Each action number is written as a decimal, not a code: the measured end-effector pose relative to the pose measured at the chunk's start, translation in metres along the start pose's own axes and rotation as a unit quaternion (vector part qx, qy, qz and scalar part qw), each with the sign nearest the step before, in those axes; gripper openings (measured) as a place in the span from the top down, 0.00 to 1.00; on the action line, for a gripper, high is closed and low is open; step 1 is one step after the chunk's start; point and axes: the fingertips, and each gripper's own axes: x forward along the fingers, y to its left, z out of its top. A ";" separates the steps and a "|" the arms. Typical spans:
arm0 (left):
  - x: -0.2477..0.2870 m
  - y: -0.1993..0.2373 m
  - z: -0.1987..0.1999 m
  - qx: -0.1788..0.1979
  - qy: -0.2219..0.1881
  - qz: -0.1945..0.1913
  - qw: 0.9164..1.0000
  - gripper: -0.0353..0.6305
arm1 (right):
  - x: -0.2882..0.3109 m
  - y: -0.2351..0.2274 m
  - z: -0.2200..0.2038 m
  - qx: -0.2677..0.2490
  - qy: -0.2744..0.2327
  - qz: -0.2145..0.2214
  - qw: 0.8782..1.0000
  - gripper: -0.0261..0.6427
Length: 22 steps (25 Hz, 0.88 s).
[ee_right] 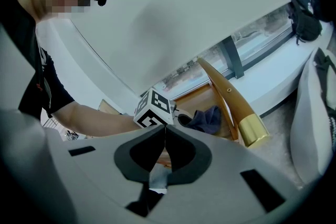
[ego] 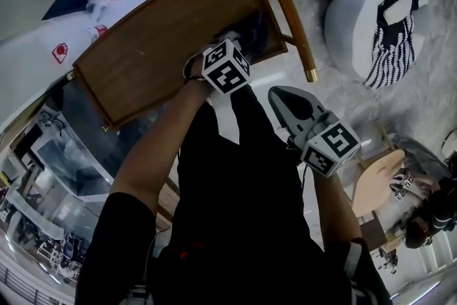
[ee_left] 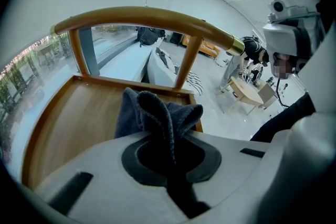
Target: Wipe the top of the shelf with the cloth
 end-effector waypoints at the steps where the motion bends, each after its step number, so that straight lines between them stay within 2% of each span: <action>1: 0.000 -0.001 0.001 0.001 0.000 -0.004 1.000 0.89 | 0.000 0.000 0.000 -0.002 0.002 -0.001 1.000 0.95; 6: -0.007 -0.003 0.008 -0.014 -0.016 -0.019 1.000 0.89 | 0.002 0.006 0.005 -0.016 0.008 -0.002 1.000 0.95; 10: -0.041 -0.008 0.023 -0.037 -0.077 -0.031 0.996 0.89 | 0.007 0.018 0.018 -0.033 0.004 0.006 0.999 0.95; 13: -0.081 -0.006 0.032 -0.061 -0.130 -0.038 0.989 0.89 | 0.014 0.033 0.030 -0.049 0.002 0.015 0.999 0.95; 19: -0.169 0.005 0.015 -0.079 -0.180 0.004 0.981 0.89 | 0.029 0.070 0.058 -0.086 -0.008 0.033 0.996 0.95; 22: -0.224 0.009 0.001 -0.108 -0.228 0.029 0.967 0.89 | 0.041 0.097 0.070 -0.107 -0.007 0.047 0.993 0.95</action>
